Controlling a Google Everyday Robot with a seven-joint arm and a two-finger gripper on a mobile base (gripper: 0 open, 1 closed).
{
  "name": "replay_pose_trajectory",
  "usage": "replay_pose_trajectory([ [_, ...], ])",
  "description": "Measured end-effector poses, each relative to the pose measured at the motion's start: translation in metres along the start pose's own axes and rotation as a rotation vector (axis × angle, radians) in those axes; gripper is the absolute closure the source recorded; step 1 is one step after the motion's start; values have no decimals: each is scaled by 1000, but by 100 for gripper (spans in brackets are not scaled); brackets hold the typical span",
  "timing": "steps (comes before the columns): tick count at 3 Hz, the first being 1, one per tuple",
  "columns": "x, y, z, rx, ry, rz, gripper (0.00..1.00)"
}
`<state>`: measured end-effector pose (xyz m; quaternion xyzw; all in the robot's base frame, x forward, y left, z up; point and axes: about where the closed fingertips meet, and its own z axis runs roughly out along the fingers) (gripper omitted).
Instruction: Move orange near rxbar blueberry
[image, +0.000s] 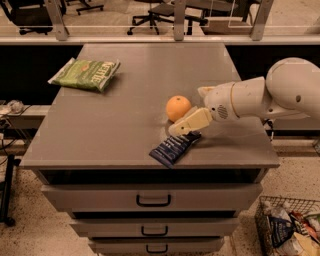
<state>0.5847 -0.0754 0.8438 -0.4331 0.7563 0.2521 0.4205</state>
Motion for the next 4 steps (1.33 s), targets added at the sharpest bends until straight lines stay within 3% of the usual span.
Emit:
replay_pose_trajectory([
  [1,0,0,0,1,1,0,0],
  [2,-18,-24,-44,46,-66,-32,0],
  [4,-78,-80,-194,159,-310,-146,0],
])
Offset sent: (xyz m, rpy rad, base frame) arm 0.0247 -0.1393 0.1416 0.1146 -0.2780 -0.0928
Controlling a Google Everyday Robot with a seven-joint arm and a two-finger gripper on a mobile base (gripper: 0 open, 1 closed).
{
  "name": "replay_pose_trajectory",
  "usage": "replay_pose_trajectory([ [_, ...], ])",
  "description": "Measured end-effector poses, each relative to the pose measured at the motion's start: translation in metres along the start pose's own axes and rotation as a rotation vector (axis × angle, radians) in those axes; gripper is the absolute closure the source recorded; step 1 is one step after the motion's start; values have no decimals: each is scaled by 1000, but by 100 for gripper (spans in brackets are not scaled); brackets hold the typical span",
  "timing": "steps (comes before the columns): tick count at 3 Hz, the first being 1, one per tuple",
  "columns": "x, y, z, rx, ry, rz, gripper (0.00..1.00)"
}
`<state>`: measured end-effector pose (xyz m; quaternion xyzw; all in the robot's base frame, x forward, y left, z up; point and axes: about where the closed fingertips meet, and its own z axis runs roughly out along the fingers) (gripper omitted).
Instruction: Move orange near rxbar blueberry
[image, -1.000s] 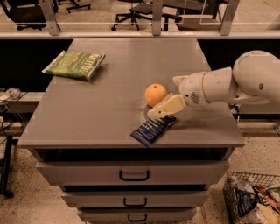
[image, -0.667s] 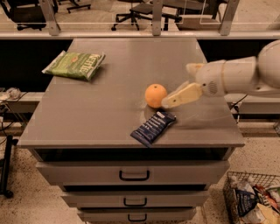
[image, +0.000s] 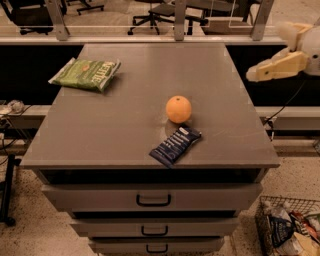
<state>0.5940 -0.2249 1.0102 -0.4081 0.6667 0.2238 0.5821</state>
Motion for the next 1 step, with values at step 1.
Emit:
replay_pose_trajectory([
  [1,-22,-11,-12,27,-32,-29,0],
])
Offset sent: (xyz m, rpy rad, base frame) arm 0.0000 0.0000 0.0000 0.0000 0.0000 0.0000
